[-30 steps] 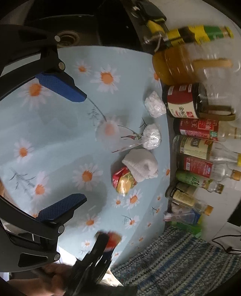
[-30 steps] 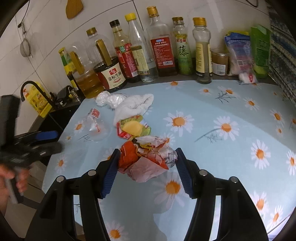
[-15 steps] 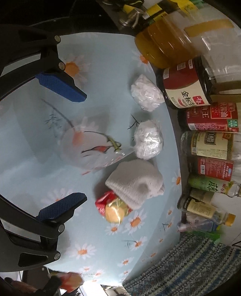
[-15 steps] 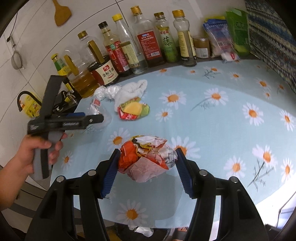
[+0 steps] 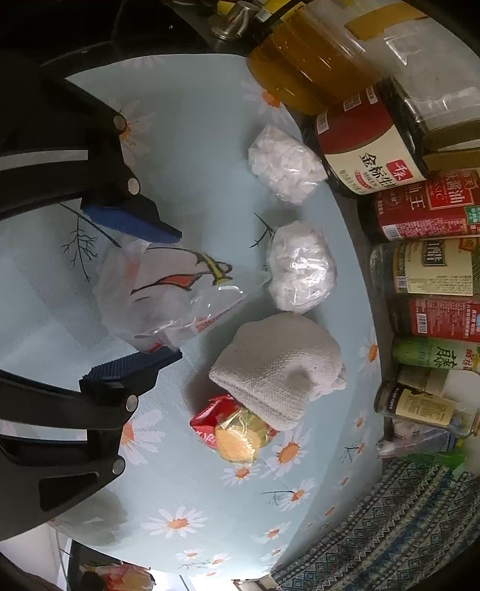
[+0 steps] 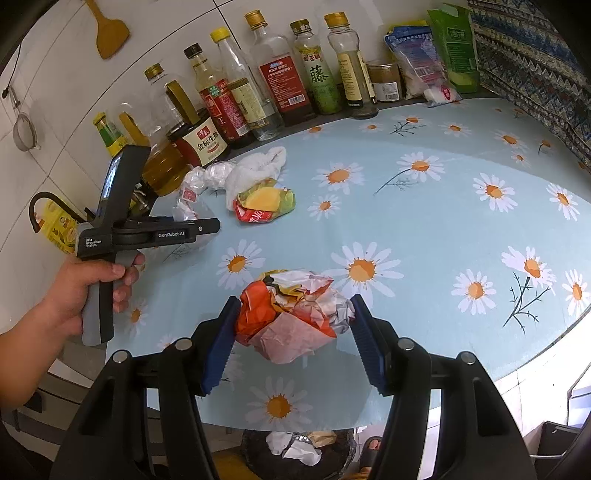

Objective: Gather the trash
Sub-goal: 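Grasp the clear plastic bag with the left tool, then lower both held items over the black bin and open both tools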

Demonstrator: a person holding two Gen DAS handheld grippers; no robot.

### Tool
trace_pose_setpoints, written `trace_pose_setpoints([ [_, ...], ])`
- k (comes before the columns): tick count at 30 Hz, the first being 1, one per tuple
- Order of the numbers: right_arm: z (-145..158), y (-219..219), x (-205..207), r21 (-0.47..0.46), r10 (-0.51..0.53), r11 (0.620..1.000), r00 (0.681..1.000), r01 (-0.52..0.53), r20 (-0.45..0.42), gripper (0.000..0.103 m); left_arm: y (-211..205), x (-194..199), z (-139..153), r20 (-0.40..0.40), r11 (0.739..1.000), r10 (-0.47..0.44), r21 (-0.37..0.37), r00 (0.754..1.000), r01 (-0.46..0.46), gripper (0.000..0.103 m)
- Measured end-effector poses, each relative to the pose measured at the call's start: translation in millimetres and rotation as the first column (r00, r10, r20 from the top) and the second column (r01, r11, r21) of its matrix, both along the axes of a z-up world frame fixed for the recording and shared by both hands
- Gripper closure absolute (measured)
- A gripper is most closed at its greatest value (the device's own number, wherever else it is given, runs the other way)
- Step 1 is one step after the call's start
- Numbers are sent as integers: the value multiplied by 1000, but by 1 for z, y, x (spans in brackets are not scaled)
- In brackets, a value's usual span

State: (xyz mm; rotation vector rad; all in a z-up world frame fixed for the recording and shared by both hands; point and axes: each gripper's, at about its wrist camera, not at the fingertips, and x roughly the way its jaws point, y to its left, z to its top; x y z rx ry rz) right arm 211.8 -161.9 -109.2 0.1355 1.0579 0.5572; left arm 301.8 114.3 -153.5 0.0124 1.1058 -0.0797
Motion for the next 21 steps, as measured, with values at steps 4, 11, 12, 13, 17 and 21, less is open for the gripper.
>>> trace_pose_setpoints([
  [4, 1, -1, -1, 4, 3, 1000, 1000, -3, 1, 43, 1, -4, 2, 7, 1000, 3, -9, 1000, -3, 48],
  [11, 1, -2, -3, 12, 31, 999, 999, -31, 8, 43, -1, -18, 15, 33, 1000, 15, -17, 999, -14, 49],
  [12, 1, -2, -4, 14, 39, 999, 999, -39, 11, 43, -2, -20, 17, 38, 1000, 18, -18, 999, -17, 49],
  [13, 1, -2, -4, 17, 46, 999, 999, -46, 13, 43, -2, -24, 19, 41, 1000, 22, -18, 999, -21, 48],
  [17, 1, -1, -5, 25, 79, 997, 997, -79, 18, 43, -4, -38, 25, 52, 999, 38, -26, 998, -37, 48],
  [21, 1, 0, -8, 33, 122, 992, 992, -123, 21, 43, -9, -56, 32, 60, 998, 58, -34, 996, -56, 48],
])
